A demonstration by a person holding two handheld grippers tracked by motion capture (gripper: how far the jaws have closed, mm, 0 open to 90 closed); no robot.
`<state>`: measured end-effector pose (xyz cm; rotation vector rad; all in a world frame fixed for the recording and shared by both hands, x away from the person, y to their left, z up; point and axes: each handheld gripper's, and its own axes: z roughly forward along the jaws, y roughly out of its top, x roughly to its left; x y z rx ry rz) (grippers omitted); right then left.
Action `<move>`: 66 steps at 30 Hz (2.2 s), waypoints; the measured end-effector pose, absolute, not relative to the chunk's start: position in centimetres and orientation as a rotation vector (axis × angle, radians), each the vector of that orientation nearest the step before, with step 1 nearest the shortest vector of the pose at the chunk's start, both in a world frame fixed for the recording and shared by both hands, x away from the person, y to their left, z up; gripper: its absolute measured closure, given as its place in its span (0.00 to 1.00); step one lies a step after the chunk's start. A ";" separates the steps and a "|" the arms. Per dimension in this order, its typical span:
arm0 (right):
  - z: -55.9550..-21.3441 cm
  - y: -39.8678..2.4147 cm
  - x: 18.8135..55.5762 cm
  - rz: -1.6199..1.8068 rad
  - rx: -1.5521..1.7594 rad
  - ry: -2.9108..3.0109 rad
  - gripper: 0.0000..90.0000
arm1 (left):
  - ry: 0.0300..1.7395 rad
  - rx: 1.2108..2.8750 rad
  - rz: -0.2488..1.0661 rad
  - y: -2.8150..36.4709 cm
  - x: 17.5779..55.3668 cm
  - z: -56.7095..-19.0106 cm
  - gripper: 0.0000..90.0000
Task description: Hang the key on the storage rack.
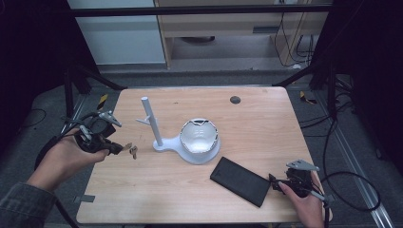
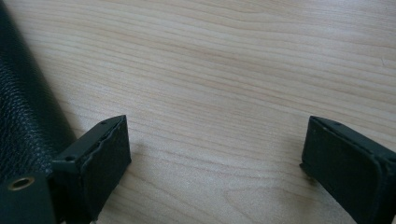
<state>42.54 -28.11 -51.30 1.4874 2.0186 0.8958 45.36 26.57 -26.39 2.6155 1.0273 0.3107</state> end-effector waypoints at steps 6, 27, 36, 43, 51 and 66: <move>-51.3 -28.1 42.5 0.895 1.487 2.019 0.09 | 1.025 2.606 0.311 26.5 45.6 -25.3 1.00; -51.3 -28.1 42.5 0.899 1.488 2.017 0.09 | 0.986 2.624 0.328 25.2 46.3 -22.8 1.00; -51.3 -28.1 42.5 0.899 1.489 2.017 0.09 | 0.981 2.615 0.332 24.5 46.9 -22.4 1.00; -51.3 -28.1 42.5 0.899 1.489 2.017 0.09 | 0.977 2.633 0.335 24.0 47.3 -22.2 1.00; -51.3 -28.1 42.5 0.899 1.490 2.016 0.09 | 0.986 2.641 0.332 23.6 47.9 -22.2 1.00; -51.3 -28.1 42.5 0.898 1.489 2.016 0.09 | 1.014 2.651 0.334 22.5 50.1 -22.3 1.00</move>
